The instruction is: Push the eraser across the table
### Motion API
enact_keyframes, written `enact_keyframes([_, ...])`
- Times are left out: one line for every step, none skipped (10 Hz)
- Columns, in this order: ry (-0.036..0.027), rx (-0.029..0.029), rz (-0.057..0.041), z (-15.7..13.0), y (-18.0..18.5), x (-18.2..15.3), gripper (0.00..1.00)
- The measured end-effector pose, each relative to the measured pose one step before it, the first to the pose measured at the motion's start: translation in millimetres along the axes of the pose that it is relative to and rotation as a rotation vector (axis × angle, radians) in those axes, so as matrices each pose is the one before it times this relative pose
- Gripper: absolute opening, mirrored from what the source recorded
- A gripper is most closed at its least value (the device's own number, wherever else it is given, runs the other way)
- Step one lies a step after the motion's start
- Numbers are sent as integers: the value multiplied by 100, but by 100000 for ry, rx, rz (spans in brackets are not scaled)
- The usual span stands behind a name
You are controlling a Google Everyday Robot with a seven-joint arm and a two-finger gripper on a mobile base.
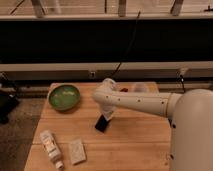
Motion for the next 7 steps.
enact_keyframes([-103, -36, -197, -66, 27, -62, 2])
enact_keyframes([-44, -41, -78, 0, 12, -32, 2])
enact_keyframes([-14, -4, -14, 3, 3, -3, 2])
enact_keyframes([236, 90, -613, 47, -44, -165, 2])
enact_keyframes([63, 710, -1192, 152, -282, -587, 2])
enact_keyframes([-154, 36, 113, -37, -13, -22, 2])
enact_keyframes([-126, -29, 23, -159, 33, -55, 2])
